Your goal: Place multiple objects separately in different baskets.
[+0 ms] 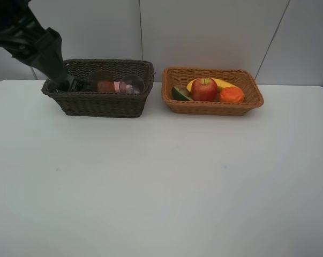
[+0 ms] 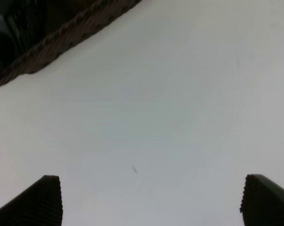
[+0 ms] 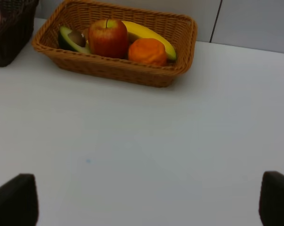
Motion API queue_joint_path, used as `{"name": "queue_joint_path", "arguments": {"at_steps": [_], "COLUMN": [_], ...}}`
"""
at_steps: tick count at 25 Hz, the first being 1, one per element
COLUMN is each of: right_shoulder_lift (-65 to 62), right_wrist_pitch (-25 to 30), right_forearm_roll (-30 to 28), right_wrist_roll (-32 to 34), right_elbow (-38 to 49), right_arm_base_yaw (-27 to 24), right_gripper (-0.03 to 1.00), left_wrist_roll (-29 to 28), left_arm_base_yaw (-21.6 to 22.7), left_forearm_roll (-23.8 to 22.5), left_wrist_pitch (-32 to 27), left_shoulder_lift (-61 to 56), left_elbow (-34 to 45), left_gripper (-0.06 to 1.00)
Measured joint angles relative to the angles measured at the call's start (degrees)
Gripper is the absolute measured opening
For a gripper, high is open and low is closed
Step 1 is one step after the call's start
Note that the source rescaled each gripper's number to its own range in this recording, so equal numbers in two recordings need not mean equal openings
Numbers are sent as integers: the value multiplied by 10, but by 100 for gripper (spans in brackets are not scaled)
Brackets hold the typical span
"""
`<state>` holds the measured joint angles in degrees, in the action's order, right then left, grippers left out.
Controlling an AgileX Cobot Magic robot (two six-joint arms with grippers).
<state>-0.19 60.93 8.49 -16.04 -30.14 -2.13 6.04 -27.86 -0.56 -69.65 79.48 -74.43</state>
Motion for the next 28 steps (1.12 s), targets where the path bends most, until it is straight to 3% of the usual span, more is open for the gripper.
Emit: {"name": "queue_joint_path", "arguments": {"at_steps": [16, 28], "right_shoulder_lift": [0, 0], "right_wrist_pitch": [0, 0], "right_forearm_roll": [0, 0], "right_wrist_roll": [0, 0], "right_elbow": [0, 0], "right_arm_base_yaw": [0, 0], "right_gripper": [98, 98], "left_wrist_roll": [-9, -11], "left_arm_base_yaw": [0, 0], "left_forearm_roll": [36, 23], "left_wrist_pitch": [0, 72], "left_shoulder_lift": [-275, -443], "left_elbow": [256, 433], "left_gripper": [100, 100]}}
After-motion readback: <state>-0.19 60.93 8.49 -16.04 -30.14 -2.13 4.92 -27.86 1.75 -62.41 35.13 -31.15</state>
